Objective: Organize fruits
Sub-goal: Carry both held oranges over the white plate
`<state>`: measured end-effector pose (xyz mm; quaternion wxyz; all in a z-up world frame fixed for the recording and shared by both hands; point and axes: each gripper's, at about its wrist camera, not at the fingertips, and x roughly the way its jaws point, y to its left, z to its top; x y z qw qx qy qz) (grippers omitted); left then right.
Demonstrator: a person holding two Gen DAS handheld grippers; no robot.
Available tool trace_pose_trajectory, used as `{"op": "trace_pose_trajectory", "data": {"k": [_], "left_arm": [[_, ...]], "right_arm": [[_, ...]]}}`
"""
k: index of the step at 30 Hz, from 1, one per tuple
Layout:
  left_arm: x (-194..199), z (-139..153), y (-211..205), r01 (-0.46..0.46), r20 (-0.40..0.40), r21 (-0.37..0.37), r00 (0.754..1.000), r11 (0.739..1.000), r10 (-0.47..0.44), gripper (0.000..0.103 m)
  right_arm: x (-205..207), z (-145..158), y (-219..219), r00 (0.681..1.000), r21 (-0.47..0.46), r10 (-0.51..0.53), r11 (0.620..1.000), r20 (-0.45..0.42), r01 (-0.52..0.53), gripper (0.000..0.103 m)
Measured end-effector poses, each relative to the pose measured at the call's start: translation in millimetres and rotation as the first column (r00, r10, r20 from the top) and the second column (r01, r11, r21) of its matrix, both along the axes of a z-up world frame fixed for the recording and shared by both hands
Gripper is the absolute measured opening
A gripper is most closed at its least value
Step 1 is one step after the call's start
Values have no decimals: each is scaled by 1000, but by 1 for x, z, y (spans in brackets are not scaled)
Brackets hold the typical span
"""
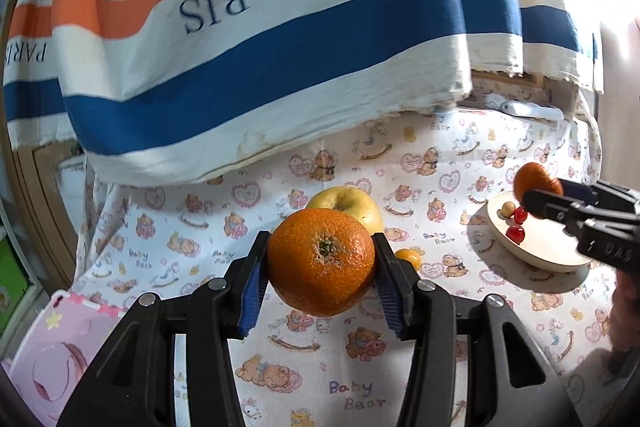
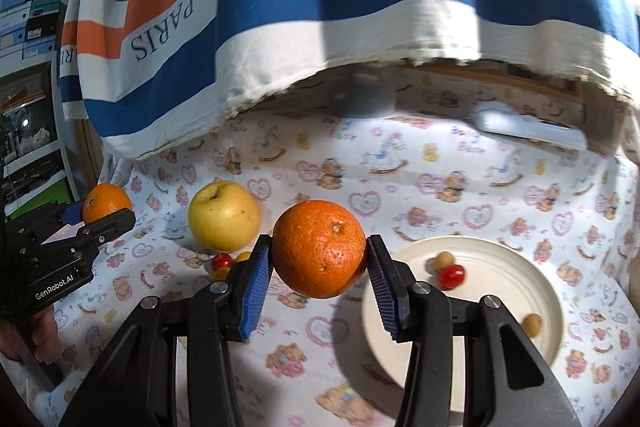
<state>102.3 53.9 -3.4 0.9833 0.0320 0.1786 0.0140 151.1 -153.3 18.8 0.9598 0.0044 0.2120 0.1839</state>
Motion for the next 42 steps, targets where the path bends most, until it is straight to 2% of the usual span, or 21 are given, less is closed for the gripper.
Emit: {"op": "trace_pose_trajectory", "data": {"k": [6, 9, 11, 14, 18, 23, 30, 35, 42], "left_arm": [[-10, 12, -16, 47, 16, -3, 999, 999, -47, 48], [-18, 23, -29, 65, 53, 29, 996, 997, -67, 48], [-21, 29, -36, 85, 57, 12, 995, 996, -86, 48], [-21, 35, -50, 120, 52, 16, 991, 993, -121, 48], [-22, 42, -77, 166, 62, 67, 983, 984, -170, 48], [-20, 52, -112, 223, 47, 97, 972, 970, -228, 48], [-5, 52, -143, 287, 8, 67, 958, 956, -288, 48], [8, 44, -152, 296, -30, 56, 955, 954, -294, 48], [21, 32, -153, 295, -86, 31, 953, 955, -292, 48]], "right_arm": [[-15, 6, -37, 999, 14, -52, 999, -7, 53, 49], [-19, 5, -57, 996, 9, -85, 996, -32, 86, 49], [-19, 3, -69, 993, 10, -106, 994, -55, 107, 49], [-13, -4, -80, 976, -37, -144, 989, -161, 140, 49], [-15, -15, -97, 962, 17, -117, 992, -246, 125, 49], [-15, -22, -107, 954, 25, -119, 991, -274, 131, 49], [-10, -29, -112, 942, 11, -123, 991, -311, 133, 49], [-5, -36, -115, 929, 5, -126, 991, -348, 137, 49], [-4, -38, -117, 929, 10, -122, 991, -351, 134, 49]]}}
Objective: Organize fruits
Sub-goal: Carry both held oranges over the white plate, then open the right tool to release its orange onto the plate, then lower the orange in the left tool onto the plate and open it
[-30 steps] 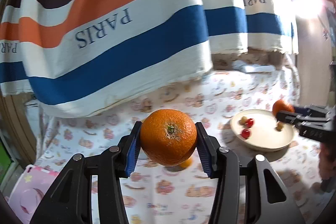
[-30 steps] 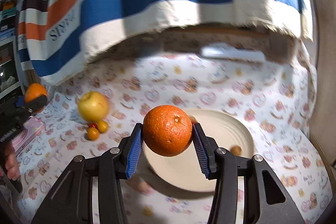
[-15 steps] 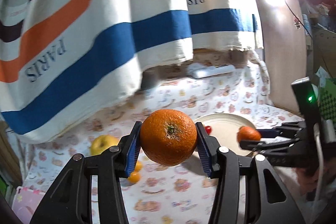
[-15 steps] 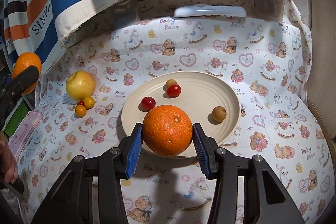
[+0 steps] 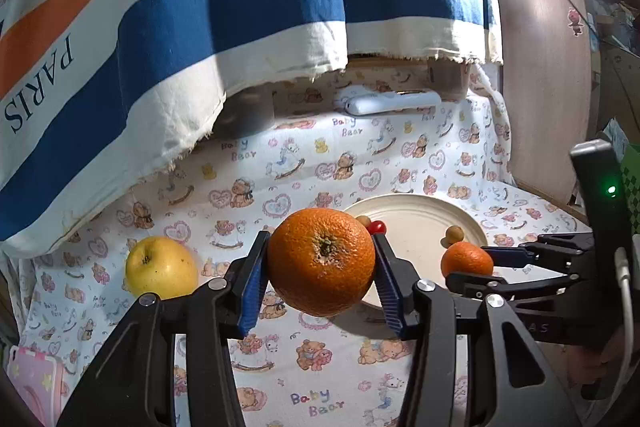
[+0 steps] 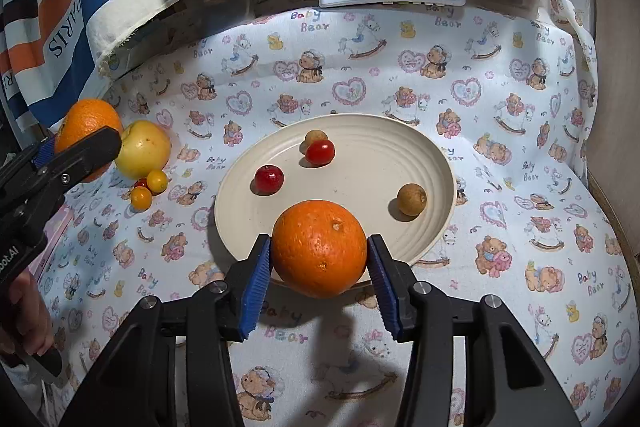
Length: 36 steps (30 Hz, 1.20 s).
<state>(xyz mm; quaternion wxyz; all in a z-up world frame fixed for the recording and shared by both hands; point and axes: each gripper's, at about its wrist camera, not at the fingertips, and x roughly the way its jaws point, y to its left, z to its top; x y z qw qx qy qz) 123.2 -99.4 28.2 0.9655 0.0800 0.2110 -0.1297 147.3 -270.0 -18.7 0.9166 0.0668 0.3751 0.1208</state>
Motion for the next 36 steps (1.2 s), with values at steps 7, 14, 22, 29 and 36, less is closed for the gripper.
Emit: {"op": "trace_pose_trajectory", "data": {"k": [7, 14, 22, 29, 36], "left_arm": [[4, -4, 2, -6, -17, -5, 1000, 1000, 6, 48], [4, -8, 0, 4, -23, 6, 1000, 1000, -4, 48], [10, -13, -7, 40, -74, -1, 996, 999, -40, 48], [25, -29, -22, 122, -198, -36, 972, 992, -127, 48], [41, -43, -36, 159, -285, -70, 943, 985, -173, 48]], "right_arm": [[1, -2, 0, 1000, 3, 4, 1000, -9, -3, 49], [-2, 3, -1, 1000, 9, -8, 1000, 10, 8, 49], [-7, 14, -9, 996, 3, -55, 998, 64, 55, 54], [-8, 17, -18, 993, 7, -93, 996, 77, 93, 54], [-5, 16, -31, 989, 32, -136, 990, 65, 134, 54]]}}
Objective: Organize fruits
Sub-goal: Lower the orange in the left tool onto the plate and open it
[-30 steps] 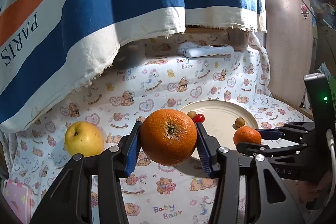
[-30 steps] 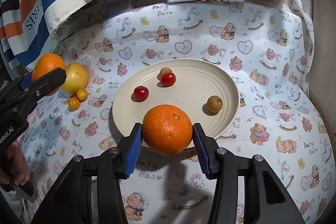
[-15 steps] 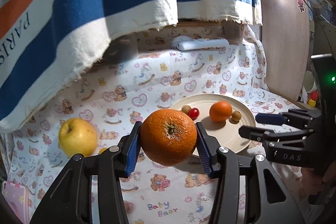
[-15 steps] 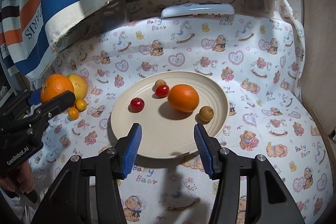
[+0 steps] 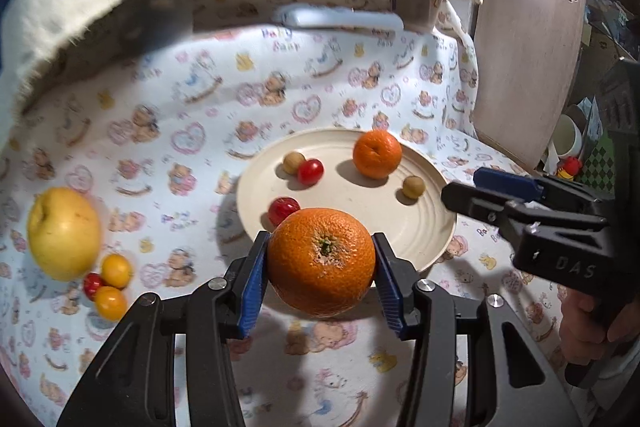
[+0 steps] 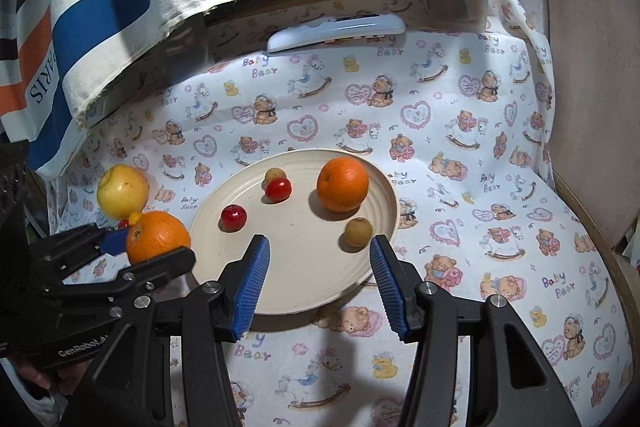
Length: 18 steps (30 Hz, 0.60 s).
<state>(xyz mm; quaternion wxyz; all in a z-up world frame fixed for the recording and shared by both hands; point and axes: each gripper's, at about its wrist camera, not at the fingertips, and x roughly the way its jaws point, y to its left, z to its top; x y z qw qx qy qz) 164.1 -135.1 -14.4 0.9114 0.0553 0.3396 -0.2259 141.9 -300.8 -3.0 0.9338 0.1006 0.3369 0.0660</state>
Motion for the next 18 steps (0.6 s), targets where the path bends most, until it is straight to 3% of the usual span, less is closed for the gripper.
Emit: {"op": "trace_pose_trajectory", "data": {"k": [7, 18], "left_arm": [[9, -13, -7, 15, -32, 22, 999, 1000, -14, 48], [12, -15, -9, 20, -20, 25, 1000, 999, -20, 49]], "right_arm": [[0, 0, -2, 1000, 11, -3, 1000, -4, 3, 54], [1, -1, -1, 1000, 12, -3, 1000, -8, 3, 54]]}}
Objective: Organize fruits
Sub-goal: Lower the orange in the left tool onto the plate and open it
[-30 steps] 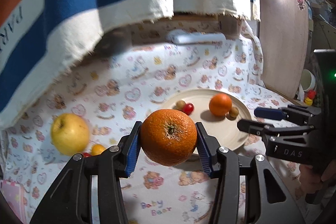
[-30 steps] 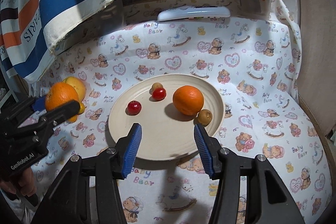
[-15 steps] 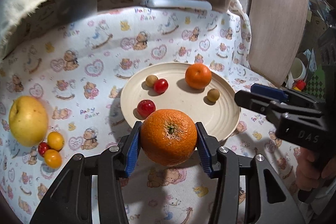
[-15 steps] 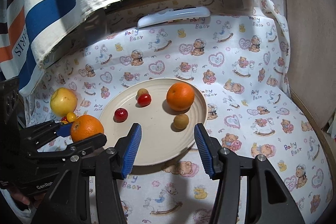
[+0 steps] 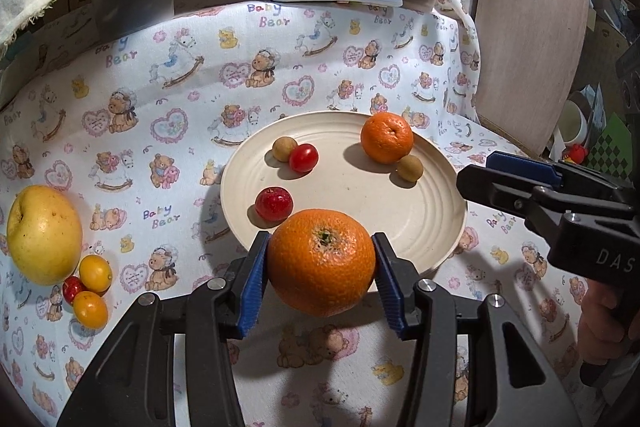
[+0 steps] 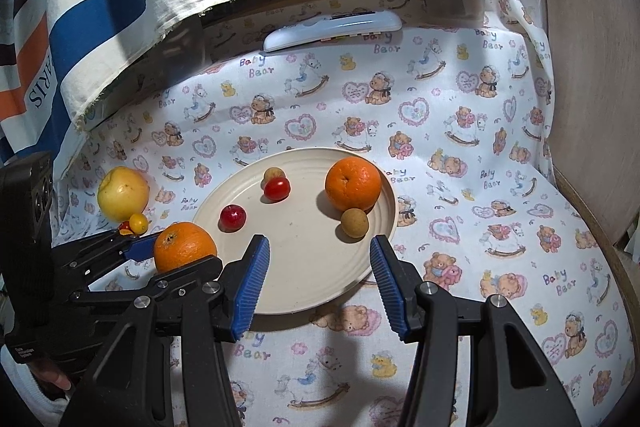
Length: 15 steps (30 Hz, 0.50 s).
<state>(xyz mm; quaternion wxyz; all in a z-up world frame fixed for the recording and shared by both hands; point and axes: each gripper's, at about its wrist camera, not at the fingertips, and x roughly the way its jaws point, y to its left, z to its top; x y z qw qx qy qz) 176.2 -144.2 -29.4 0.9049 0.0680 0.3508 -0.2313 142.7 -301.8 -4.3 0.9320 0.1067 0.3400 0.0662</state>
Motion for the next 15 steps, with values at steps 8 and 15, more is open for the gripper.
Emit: {"op": "trace_pose_trajectory", "data": {"k": [8, 15], "left_arm": [[-1, 1, 2, -4, 13, 1, 1000, 1000, 4, 60], [-5, 9, 11, -28, 43, -21, 999, 999, 29, 61]], "right_arm": [[0, 0, 0, 1000, 0, 0, 1000, 0, 0, 54], [1, -1, 0, 1000, -1, 1, 1000, -2, -1, 54]]}}
